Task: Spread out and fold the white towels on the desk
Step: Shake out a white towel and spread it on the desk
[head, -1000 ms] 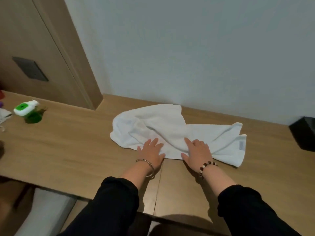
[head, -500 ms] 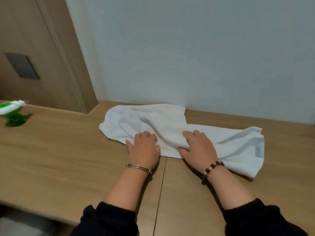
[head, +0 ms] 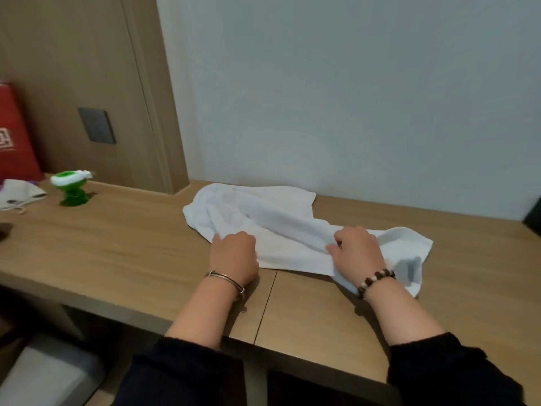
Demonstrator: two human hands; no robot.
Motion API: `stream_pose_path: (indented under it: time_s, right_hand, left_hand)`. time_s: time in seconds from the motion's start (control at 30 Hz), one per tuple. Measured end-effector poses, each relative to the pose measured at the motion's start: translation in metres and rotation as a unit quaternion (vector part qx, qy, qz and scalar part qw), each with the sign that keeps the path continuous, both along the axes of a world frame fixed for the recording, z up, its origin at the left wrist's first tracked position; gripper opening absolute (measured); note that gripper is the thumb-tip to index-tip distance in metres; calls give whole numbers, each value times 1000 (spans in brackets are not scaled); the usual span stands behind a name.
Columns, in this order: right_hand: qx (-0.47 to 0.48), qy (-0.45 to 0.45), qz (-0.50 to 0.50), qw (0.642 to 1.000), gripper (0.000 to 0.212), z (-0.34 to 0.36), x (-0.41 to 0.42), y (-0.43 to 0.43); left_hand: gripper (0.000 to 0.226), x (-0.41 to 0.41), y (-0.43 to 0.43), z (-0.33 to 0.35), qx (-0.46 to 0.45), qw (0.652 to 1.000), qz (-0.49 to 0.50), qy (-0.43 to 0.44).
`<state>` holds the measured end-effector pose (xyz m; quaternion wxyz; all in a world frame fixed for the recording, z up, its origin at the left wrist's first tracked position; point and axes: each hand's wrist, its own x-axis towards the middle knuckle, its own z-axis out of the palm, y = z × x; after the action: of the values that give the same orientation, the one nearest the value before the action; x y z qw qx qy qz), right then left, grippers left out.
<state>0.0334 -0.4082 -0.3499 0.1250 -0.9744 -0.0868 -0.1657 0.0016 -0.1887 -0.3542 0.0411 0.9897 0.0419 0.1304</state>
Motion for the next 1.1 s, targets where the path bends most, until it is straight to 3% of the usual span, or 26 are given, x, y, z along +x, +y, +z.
stream_pose_path:
  time_s: [0.1, 0.13, 0.2, 0.3, 0.37, 0.5, 0.57, 0.6, 0.67, 0.73, 0.8, 0.87, 0.9, 0.97, 1.0, 1.1]
  right_hand:
    - [15, 28, -14, 999, 17, -5, -23, -7]
    - [40, 66, -8, 997, 23, -7, -30, -8]
    - [48, 115, 25, 992, 36, -7, -40, -9]
    - [-16, 105, 44, 993, 32, 1, -47, -8]
    - [-54, 118, 58, 990, 28, 10, -49, -6]
    - [-128, 181, 52, 974, 16, 27, -45, -3]
    - [-43, 190, 10, 981, 18, 39, -35, -10]
    - [70, 161, -28, 984, 15, 46, -25, -18]
    - [324, 34, -100, 940, 28, 62, -10, -36]
    - [436, -11, -66, 898, 55, 71, -8, -44]
    - [373, 2, -15, 928, 64, 69, -14, -38]
    - [180, 49, 35, 982, 49, 56, -26, -31]
    - [58, 111, 59, 990, 40, 51, -34, -27]
    - [-140, 213, 109, 961, 38, 39, -48, -22]
    - [-190, 237, 122, 945, 42, 34, -52, -22]
    - [-192, 267, 126, 936, 50, 26, -53, -30]
  left_hand:
    - [14, -27, 13, 2, 50, 992, 115, 24]
    - [17, -35, 10, 1, 55, 990, 127, 22]
    - [22, -49, -4, -4, 3, 998, 64, 24]
    - [48, -69, -29, -18, -89, 990, -77, 71]
    - [59, -77, -34, -24, -70, 990, -91, 79]
    - [60, -82, -33, -30, -63, 992, -91, 68]
    - [58, -83, -35, -29, -72, 992, -88, 53]
    - [56, -83, -36, -29, -78, 992, -83, 44]
    - [51, -83, -38, -30, -89, 993, -75, 29]
    - [48, -83, -38, -31, -97, 992, -73, 22]
    - [48, -82, -38, -30, -107, 991, -71, 22]
    - [47, -84, -39, -30, -115, 991, -67, 14]
    - [46, -85, -40, -29, -116, 991, -67, 4]
    - [42, -86, -40, -28, -111, 991, -69, -25]
    - [40, -87, -40, -27, -105, 991, -66, -42]
    - [34, -89, -41, -29, -94, 991, -49, -78]
